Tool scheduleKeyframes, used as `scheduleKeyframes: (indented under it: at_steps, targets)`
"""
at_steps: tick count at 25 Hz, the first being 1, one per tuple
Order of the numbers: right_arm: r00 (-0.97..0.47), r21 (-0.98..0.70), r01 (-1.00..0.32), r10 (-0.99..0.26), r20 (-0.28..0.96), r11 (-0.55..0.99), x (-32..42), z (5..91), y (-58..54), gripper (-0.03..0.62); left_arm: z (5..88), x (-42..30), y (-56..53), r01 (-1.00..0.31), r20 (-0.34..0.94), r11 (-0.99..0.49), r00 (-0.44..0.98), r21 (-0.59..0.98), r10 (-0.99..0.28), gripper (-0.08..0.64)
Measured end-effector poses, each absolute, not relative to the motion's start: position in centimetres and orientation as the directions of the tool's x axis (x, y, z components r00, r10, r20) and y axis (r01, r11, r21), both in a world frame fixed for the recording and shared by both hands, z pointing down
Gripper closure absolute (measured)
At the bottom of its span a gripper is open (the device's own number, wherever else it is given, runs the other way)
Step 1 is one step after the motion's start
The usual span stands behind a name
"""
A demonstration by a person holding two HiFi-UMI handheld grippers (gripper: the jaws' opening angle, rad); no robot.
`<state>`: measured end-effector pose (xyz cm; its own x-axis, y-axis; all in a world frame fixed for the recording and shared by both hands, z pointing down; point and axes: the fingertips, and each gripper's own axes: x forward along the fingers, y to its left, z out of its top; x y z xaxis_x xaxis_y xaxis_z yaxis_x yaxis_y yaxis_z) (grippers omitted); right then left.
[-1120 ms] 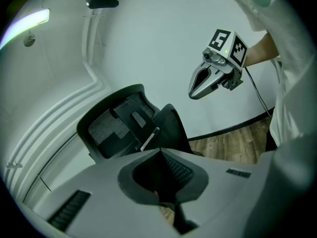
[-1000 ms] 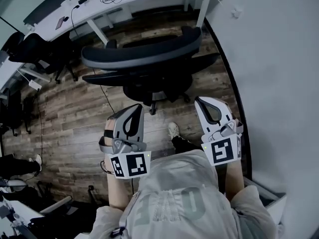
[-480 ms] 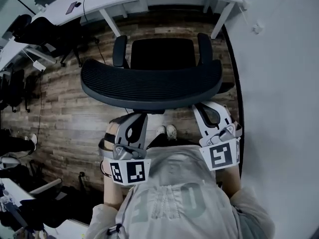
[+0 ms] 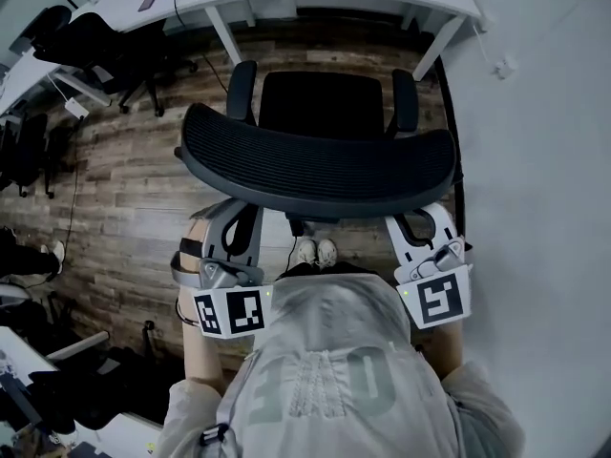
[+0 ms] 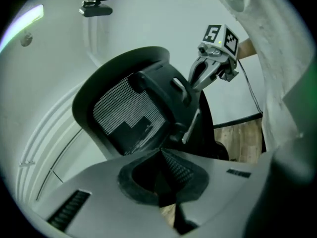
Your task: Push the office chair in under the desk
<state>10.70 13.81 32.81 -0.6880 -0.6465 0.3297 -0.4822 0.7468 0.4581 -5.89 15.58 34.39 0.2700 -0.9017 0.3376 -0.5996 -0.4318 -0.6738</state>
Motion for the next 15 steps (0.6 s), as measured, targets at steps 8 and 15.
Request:
scheduleKeyframes:
  at_steps: [8,15]
  targets:
    - [-0.616,0.473,-0.459,-0.653,0.44,0.752,13.2,32.7,12.5,0.397,34.4,-11.2,12.6,-0.511,0.489,-0.519,0.205,-0.685,-0.848,0.379]
    - [-0.478,0.512,-0.321,-0.603,0.639,0.797,16.5,35.5,11.9,0.397,35.4,-13.4,11.5,-0.293,0.617,-0.621,0.121,-0.727,-0.778,0.379]
